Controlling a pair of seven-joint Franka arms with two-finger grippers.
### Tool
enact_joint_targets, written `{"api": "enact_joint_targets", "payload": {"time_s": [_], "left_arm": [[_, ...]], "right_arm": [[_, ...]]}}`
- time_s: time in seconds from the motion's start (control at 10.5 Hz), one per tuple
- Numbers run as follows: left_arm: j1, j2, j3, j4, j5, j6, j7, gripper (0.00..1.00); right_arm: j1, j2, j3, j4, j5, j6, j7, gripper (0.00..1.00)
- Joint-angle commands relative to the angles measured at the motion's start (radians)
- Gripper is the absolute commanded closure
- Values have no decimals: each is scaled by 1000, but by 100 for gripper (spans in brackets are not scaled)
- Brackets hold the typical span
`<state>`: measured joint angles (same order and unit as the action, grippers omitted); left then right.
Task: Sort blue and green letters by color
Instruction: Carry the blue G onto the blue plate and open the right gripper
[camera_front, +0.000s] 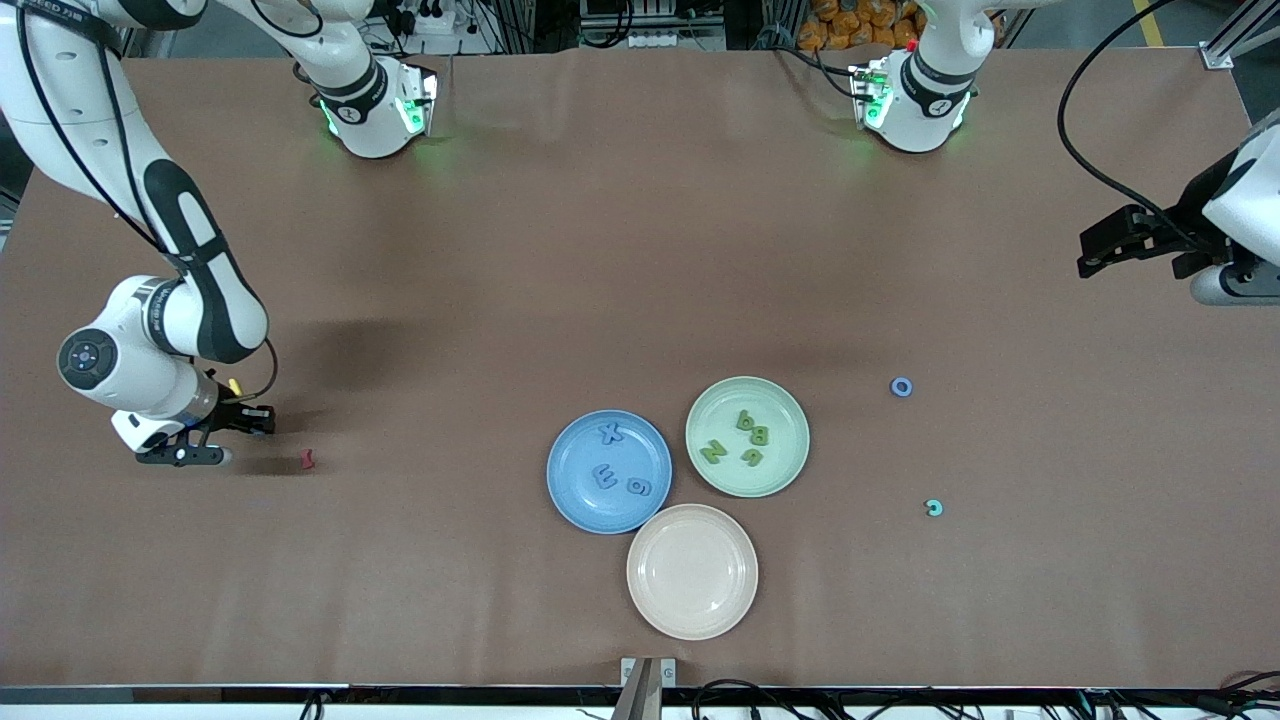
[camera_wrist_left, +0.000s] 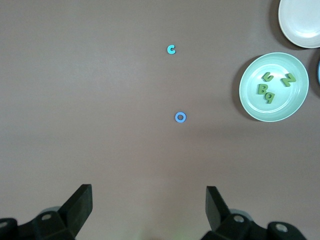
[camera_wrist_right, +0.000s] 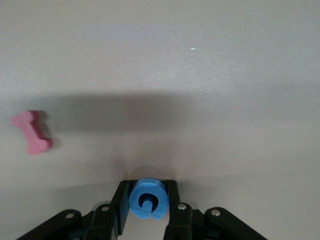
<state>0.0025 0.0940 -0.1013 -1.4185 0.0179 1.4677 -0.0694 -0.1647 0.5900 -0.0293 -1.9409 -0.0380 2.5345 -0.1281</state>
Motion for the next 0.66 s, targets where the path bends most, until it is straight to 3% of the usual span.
{"api": "enact_joint_targets", "payload": {"time_s": [0.0, 0.38, 0.57], "left_arm": [[-13, 3, -11, -7, -6, 6, -35, 0], [-21, 24, -15, -5, -9, 8, -52, 0], [-19, 24, -15, 0, -9, 10, -53, 0]], "right_arm": [[92, -38, 17, -9, -2, -49, 222, 100], [295, -62, 26, 74, 9, -195, 566, 100], [384, -36, 57, 175, 90, -241, 744, 100]]}}
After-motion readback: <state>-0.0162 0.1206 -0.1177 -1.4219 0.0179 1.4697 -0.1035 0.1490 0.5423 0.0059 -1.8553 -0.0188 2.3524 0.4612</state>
